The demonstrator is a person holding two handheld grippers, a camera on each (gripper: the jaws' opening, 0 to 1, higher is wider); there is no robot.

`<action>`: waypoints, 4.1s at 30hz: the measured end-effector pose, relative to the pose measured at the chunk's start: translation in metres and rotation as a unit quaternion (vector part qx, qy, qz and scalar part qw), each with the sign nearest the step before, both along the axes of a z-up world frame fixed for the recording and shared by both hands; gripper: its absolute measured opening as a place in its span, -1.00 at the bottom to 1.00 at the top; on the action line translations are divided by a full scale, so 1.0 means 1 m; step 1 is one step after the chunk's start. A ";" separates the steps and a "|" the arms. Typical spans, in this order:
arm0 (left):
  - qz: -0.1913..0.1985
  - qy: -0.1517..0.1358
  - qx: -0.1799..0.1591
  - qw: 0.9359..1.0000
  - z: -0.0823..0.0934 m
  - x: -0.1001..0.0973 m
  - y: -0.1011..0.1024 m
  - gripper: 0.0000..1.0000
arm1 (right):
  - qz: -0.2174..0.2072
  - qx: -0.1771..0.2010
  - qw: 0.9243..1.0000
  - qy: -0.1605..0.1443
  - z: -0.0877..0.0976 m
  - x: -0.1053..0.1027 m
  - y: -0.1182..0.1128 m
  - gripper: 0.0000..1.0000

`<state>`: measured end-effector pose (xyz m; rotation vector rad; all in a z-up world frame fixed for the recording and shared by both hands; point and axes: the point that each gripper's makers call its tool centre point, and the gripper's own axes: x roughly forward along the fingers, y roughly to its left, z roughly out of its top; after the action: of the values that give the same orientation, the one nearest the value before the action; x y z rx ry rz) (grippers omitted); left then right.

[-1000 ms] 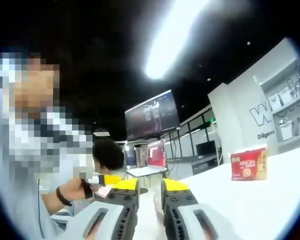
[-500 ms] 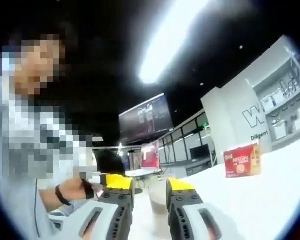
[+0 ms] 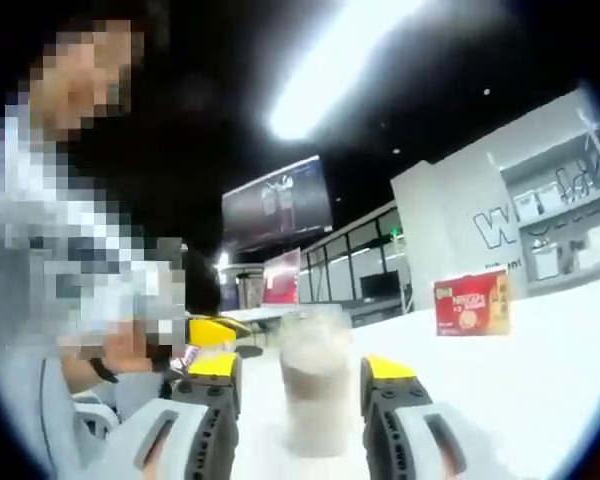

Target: Tear open the coffee pouch, take out the coffee, and pour the coffee from the pouch into the cup

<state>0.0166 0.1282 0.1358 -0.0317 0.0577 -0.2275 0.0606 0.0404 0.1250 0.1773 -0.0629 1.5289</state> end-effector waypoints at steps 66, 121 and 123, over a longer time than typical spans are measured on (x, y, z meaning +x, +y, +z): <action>-0.010 -0.022 -0.047 0.999 -0.016 -0.027 0.017 -0.28 | -0.166 -0.078 0.982 -0.036 -0.030 0.044 0.059 0.12; 0.000 -0.056 -0.018 0.998 0.009 0.015 0.055 -0.35 | -0.243 -0.059 0.968 -0.033 -0.030 0.167 -0.010 0.12; 0.006 -0.054 -0.020 0.998 0.008 0.016 0.059 -0.35 | -0.238 -0.062 0.969 -0.033 -0.030 0.179 -0.014 0.11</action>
<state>0.0327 0.1868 0.1440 -0.0591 -0.0547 -0.2185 0.2395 0.0260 0.0948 0.0066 -0.0578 1.0535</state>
